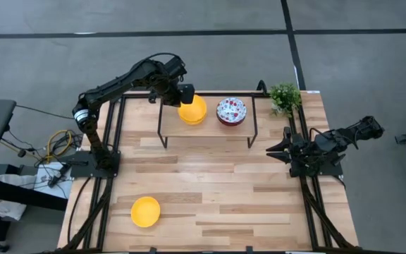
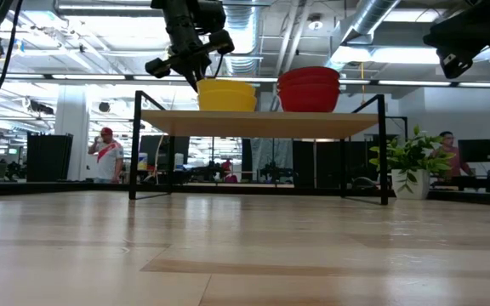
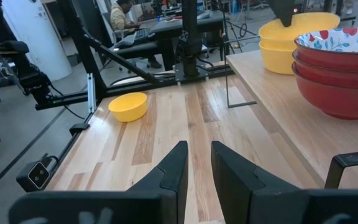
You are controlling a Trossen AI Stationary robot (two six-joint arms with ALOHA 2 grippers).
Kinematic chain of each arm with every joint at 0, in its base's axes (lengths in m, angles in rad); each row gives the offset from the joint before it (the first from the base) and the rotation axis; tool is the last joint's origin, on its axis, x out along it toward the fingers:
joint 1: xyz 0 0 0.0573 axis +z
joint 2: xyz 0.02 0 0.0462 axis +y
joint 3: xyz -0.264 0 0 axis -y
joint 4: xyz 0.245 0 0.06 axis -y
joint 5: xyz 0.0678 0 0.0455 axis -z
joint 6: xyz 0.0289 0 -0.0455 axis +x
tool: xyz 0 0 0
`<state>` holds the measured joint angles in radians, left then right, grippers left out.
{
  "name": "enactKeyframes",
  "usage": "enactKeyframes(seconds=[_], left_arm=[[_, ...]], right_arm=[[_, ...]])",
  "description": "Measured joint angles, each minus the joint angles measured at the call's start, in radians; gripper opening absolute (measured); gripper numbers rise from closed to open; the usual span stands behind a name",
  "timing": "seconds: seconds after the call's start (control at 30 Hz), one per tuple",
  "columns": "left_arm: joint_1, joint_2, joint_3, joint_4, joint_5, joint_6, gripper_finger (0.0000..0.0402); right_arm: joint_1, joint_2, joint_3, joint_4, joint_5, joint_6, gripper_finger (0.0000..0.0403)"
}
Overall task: Pick & Place Mini bowls
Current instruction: Stack the right yellow bowl on the yellow bowl on the shelf
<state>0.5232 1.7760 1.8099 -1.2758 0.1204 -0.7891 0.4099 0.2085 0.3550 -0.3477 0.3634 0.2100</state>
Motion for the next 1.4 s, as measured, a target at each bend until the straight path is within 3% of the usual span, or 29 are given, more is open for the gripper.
enactKeyframes(seconds=[0.53, 0.8, 1.4], left_arm=[[0.000, -0.031, 0.001, 0.018, 0.002, 0.000, 0.0085], [-0.017, -0.117, 0.002, 0.101, -0.048, -0.002, 0.0086], [-0.031, -0.113, -0.129, 0.126, -0.068, 0.015, 0.0086]], right_arm=[[0.000, 0.000, 0.000, 0.000, -0.011, 0.001, 0.0061], [0.000, 0.000, 0.000, 0.000, -0.023, 0.001, 0.0061], [0.000, 0.000, 0.000, 0.000, -0.023, 0.003, 0.0061]])
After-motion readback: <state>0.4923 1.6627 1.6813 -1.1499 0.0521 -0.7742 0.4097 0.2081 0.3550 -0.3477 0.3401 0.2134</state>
